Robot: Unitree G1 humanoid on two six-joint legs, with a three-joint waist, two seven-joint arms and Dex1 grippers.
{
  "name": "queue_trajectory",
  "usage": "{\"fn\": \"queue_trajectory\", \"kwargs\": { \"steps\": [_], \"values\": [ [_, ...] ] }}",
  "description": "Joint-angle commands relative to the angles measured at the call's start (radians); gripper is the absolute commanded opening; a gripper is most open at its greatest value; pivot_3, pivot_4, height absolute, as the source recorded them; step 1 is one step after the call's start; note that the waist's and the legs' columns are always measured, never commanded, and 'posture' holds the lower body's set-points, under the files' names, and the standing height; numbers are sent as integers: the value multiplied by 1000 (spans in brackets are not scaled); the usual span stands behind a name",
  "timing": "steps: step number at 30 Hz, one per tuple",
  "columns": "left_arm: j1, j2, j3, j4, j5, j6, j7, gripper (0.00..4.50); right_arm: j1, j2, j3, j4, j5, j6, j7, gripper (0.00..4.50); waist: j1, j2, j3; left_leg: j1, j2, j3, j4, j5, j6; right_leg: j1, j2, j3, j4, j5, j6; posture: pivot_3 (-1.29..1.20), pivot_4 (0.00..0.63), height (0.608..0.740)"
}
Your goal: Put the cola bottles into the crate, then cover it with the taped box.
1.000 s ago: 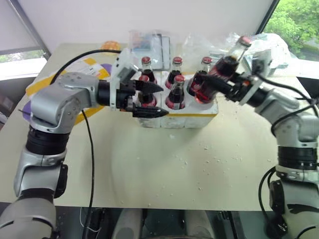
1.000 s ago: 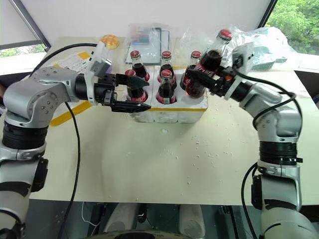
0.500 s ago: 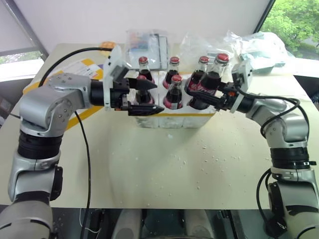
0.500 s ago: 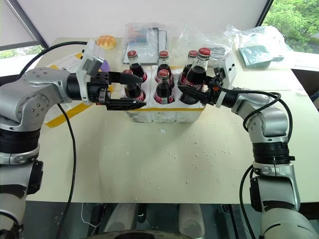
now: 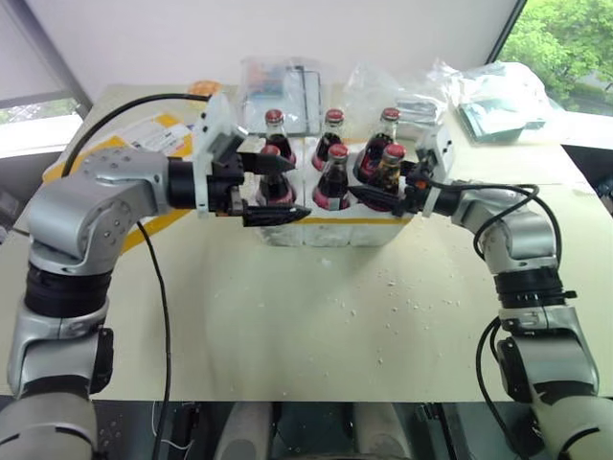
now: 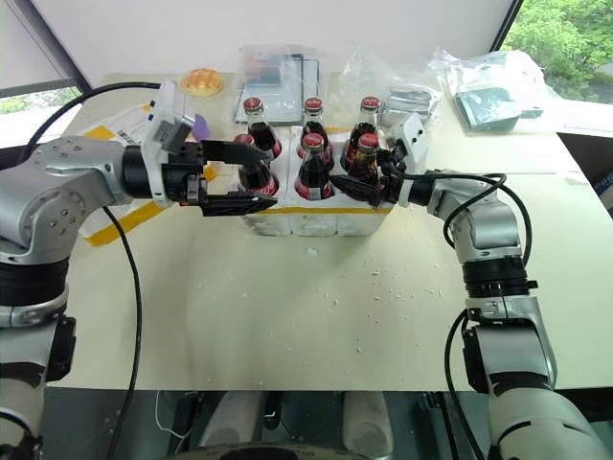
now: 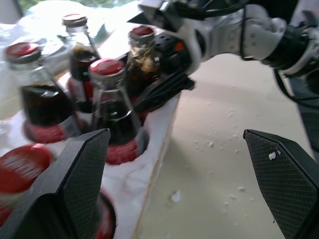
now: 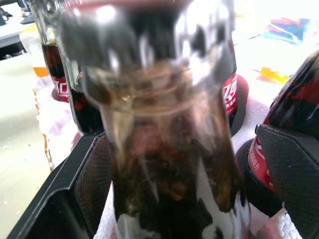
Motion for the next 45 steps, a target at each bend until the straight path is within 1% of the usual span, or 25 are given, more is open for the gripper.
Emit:
{"fn": "queue_trajectory", "kwargs": {
  "steps": [1,2,5,7,8,10,12,14,16,18,21,23,25,28,31,33,38,42,45],
  "values": [
    [57,92,151,-88,28,-1,86,4500,26,-101,-75,-93,38,15,67,4450,2,0,0,0,0,0,0,0,0,0,0,0,0,0,0,0,150,737],
    [97,130,177,-111,55,-16,101,4500,34,-132,-92,-110,48,23,82,4450,2,0,0,0,0,0,0,0,0,0,0,0,0,0,0,0,150,737],
    [300,262,256,-182,191,-82,137,4500,59,-234,-146,-143,79,49,136,4450,-1,0,0,0,0,1,-1,0,0,-1,0,1,-1,0,0,0,150,737],
    [396,300,307,-207,238,-84,179,4500,75,-282,-170,-163,95,60,162,4450,1,0,0,0,0,1,-2,0,0,-1,0,1,-1,0,0,0,150,737],
    [444,302,344,-217,262,-73,211,4500,87,-309,-184,-171,99,60,179,4450,2,0,0,0,1,1,-2,0,0,-1,0,0,-1,0,0,0,150,737],
    [591,289,487,-221,342,-58,262,4500,109,-384,-232,-176,109,55,224,4450,1,0,0,0,3,1,-1,0,0,0,2,0,-1,0,-1,0,150,737],
    [720,281,596,-203,410,-101,272,4500,110,-429,-274,-185,151,105,240,4450,-1,0,0,1,5,3,-1,0,0,0,2,1,-3,-1,-5,0,150,737],
    [816,277,653,-143,491,-185,301,4500,107,-460,-313,-209,225,179,266,4450,-1,0,0,0,6,5,-2,0,0,-1,3,1,-2,-2,-6,0,150,737],
    [882,282,670,-55,587,-285,356,4500,112,-480,-349,-259,306,246,293,4450,2,0,0,1,9,4,-1,0,0,-1,6,0,-2,-2,-8,0,150,737],
    [959,301,648,52,698,-436,407,4500,101,-462,-365,-316,342,264,257,4450,2,0,0,1,11,4,-2,-1,0,-2,7,0,-2,-2,-11,0,150,737],
    [1004,305,602,187,781,-590,458,4500,76,-437,-369,-371,409,312,210,4450,2,0,-1,1,13,6,-2,-1,-1,-4,8,1,-3,-2,-15,0,150,737],
    [999,313,544,288,832,-707,495,4500,72,-433,-370,-403,446,331,208,4450,6,0,-1,0,13,7,-2,-1,-1,-5,7,1,-3,-2,-16,0,150,737],
    [941,332,446,424,891,-828,542,4500,73,-436,-363,-417,457,337,208,4450,13,0,-1,-1,14,7,-2,-1,-1,-5,7,1,-4,-2,-16,0,150,737],
    [766,354,273,661,995,-983,626,4500,63,-439,-352,-417,462,342,197,4450,23,-1,-1,-1,13,7,-2,-1,-1,-6,7,0,-3,-1,-16,0,150,737],
    [636,353,167,818,1065,-1099,706,4500,52,-437,-352,-417,471,350,182,4450,23,-2,-2,-2,13,9,-2,-1,-1,-7,7,0,-4,0,-16,0,150,737],
    [574,346,112,896,1096,-1165,750,4500,51,-436,-356,-421,479,356,173,4450,22,-2,-2,-2,13,9,-2,-1,-1,-7,7,0,-4,2,-12,0,150,737],
    [474,330,14,1035,1148,-1265,825,4500,63,-444,-368,-428,492,364,153,4450,9,-2,-2,-2,13,9,-3,-1,-1,-8,7,0,-1,2,-12,0,150,737],
    [393,313,-40,1141,1169,-1284,860,4500,67,-446,-371,-427,495,365,141,4450,6,-3,-2,-1,14,9,-2,-1,-1,-8,8,0,0,2,-12,0,150,737],
    [319,282,-63,1224,1163,-1277,871,4500,68,-448,-371,-425,491,360,132,4450,8,-3,-2,-1,14,9,-2,-1,-1,-8,8,0,1,2,-11,0,150,737]
  ]
}}
